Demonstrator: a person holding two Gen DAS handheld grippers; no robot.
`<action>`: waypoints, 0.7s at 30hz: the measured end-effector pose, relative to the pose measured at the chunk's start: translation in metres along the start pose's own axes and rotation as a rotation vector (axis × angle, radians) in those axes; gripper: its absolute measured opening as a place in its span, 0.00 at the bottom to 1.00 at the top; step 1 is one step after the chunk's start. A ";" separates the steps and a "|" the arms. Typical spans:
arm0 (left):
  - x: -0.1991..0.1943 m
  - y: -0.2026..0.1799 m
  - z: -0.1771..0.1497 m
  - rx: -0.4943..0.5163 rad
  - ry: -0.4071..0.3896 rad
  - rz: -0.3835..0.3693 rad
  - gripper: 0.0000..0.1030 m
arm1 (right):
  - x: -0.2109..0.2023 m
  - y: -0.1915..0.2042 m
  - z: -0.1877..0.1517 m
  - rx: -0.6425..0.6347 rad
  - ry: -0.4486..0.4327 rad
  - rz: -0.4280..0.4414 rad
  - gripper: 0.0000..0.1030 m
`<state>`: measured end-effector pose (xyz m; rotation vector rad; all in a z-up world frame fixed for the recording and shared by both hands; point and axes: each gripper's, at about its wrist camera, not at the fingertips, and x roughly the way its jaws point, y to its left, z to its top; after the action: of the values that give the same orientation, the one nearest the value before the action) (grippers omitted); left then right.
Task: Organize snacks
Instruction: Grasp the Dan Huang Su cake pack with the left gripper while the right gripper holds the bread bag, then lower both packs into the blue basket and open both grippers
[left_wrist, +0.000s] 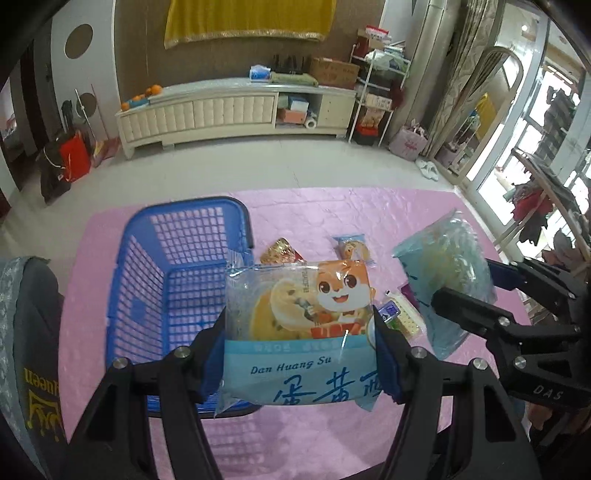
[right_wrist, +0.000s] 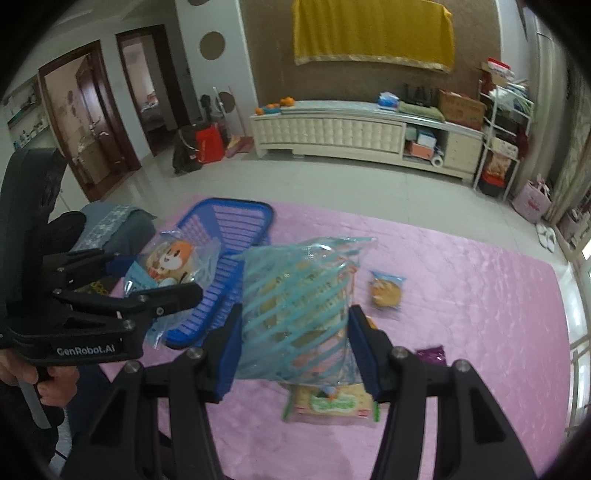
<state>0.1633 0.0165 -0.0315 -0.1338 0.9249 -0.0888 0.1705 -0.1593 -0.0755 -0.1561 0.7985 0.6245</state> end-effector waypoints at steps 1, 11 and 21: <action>-0.005 0.005 0.000 0.000 -0.005 -0.009 0.63 | 0.002 0.005 0.003 -0.005 -0.002 0.007 0.58; -0.024 0.075 0.006 -0.020 -0.035 0.035 0.62 | 0.039 0.063 0.035 -0.056 0.003 0.063 0.58; 0.007 0.118 0.026 -0.014 -0.003 0.050 0.63 | 0.094 0.083 0.063 -0.010 0.059 0.081 0.58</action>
<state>0.1905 0.1340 -0.0393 -0.1238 0.9259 -0.0355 0.2113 -0.0259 -0.0897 -0.1519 0.8624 0.7033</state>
